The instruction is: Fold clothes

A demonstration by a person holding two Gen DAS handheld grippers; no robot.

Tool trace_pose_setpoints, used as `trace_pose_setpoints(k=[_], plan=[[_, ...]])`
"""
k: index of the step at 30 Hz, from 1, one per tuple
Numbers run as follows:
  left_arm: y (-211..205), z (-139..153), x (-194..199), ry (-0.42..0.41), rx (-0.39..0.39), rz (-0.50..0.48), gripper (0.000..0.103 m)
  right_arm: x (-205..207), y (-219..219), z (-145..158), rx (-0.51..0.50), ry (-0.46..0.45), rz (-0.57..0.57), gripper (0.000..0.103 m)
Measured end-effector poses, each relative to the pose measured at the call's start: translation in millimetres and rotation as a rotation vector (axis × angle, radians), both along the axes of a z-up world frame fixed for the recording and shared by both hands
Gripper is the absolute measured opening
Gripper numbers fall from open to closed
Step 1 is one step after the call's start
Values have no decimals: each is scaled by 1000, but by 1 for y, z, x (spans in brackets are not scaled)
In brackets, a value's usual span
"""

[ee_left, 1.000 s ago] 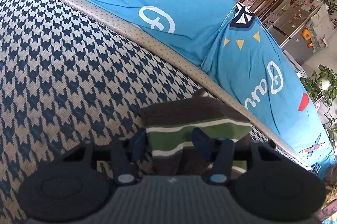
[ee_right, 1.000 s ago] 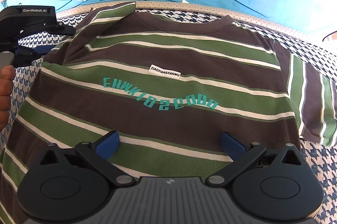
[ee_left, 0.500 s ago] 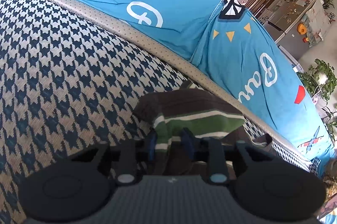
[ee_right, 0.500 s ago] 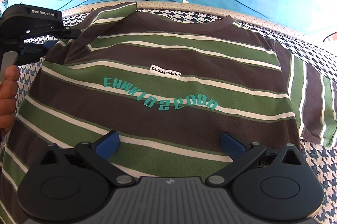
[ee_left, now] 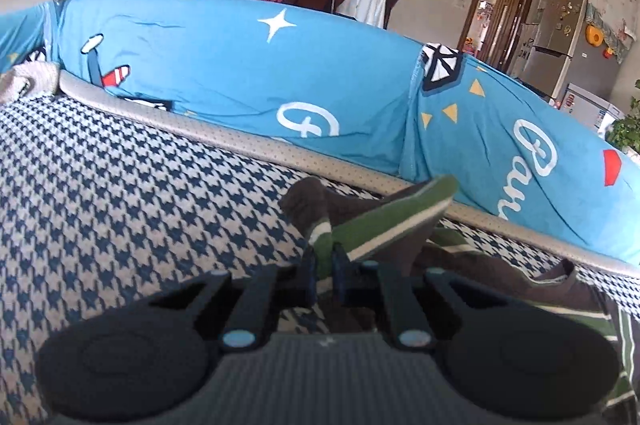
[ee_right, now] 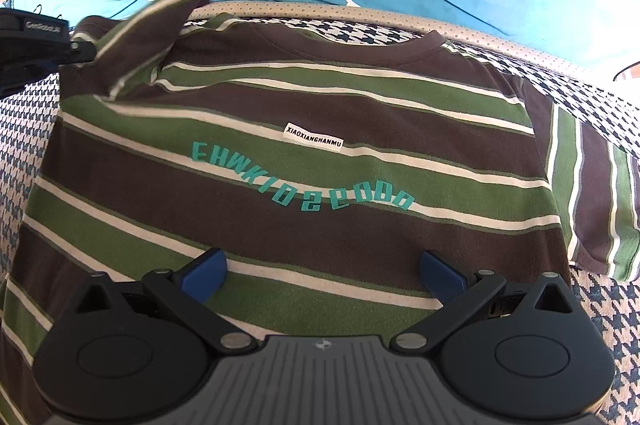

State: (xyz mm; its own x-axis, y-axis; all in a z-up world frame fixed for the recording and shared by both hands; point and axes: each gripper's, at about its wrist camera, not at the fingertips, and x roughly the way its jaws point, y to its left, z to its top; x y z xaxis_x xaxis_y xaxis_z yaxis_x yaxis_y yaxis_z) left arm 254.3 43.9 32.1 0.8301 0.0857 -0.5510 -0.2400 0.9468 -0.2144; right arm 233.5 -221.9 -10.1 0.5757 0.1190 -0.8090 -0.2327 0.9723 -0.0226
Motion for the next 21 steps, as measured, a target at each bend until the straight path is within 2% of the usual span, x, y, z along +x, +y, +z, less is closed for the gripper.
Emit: trace_pose_setpoints(k=[4, 6, 9, 12, 16, 21], plan=[[15, -7, -13, 49, 42, 87, 9, 0, 0, 0, -2, -1, 0, 103], [22, -14, -16, 93, 39, 101, 10, 1, 0, 0, -4, -2, 0, 103], [29, -22, -21, 132, 35, 122, 16, 0, 1, 1, -6, -3, 0, 103], [32, -21, -25, 144, 47, 140, 22, -1, 0, 1, -6, -3, 1, 103], [35, -19, -28, 158, 42, 173, 23, -1, 0, 1, -5, -3, 3, 103], [42, -15, -36, 141, -8, 168, 24, 1, 2, 2, -8, 0, 4, 103]])
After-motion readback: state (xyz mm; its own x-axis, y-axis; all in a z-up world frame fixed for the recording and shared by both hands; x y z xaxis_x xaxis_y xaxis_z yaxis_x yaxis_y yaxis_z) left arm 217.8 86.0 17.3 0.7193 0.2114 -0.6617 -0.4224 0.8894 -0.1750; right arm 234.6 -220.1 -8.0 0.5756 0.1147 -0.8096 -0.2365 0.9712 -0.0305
